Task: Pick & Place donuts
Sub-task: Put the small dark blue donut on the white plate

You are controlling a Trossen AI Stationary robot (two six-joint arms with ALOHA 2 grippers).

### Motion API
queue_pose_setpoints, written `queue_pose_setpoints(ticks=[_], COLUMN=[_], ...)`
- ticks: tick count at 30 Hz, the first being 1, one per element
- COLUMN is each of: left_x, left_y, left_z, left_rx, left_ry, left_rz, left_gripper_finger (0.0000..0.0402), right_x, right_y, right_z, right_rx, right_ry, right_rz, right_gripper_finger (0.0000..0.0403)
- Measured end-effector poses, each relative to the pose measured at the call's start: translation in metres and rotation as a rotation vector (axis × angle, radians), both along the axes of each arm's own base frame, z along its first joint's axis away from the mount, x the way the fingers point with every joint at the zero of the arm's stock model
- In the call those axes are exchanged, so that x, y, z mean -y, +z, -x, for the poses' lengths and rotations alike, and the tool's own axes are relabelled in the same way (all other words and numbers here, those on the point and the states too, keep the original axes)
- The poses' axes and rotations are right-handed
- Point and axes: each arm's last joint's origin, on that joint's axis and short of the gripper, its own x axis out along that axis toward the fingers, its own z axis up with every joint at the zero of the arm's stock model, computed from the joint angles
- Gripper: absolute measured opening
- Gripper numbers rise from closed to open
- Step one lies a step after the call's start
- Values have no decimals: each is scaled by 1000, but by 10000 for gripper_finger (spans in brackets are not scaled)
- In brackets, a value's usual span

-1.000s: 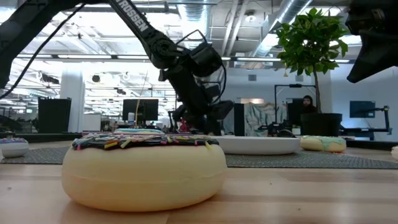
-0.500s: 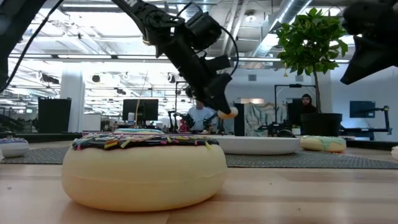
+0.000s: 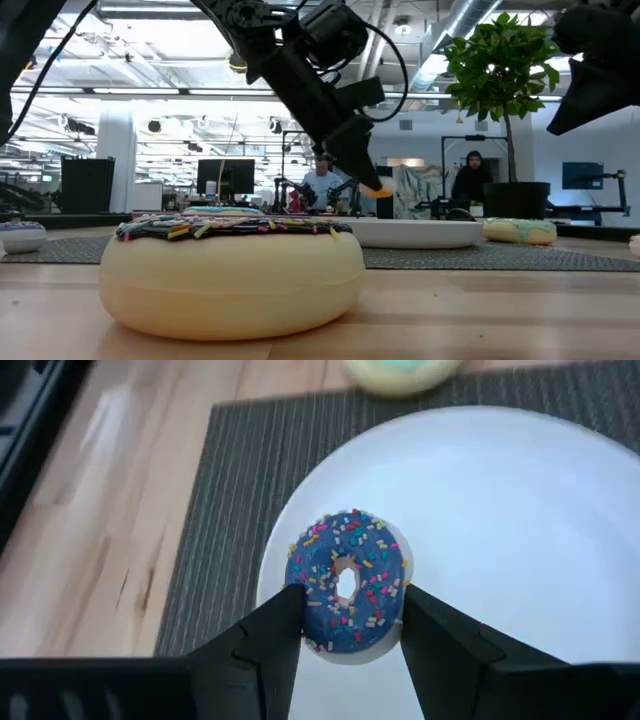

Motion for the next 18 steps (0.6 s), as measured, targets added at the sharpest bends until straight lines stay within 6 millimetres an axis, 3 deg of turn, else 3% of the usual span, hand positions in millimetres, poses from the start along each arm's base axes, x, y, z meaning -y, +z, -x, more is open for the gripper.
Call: queue_pose_setpoints(ticks=[8, 18], left_x=[9, 5], left_y=[-30, -32], left_z=[-8, -8], left_rx=[-21, -24], left_ry=[49, 128], left_rz=[48, -37], left_gripper_finger=[152, 152], right_x=[-2, -5], right_y=[4, 8], right_z=[13, 20], right_rx=[-17, 11], right_ry=[83, 137], right_rz=[14, -12], right_gripper_finger=[0, 0])
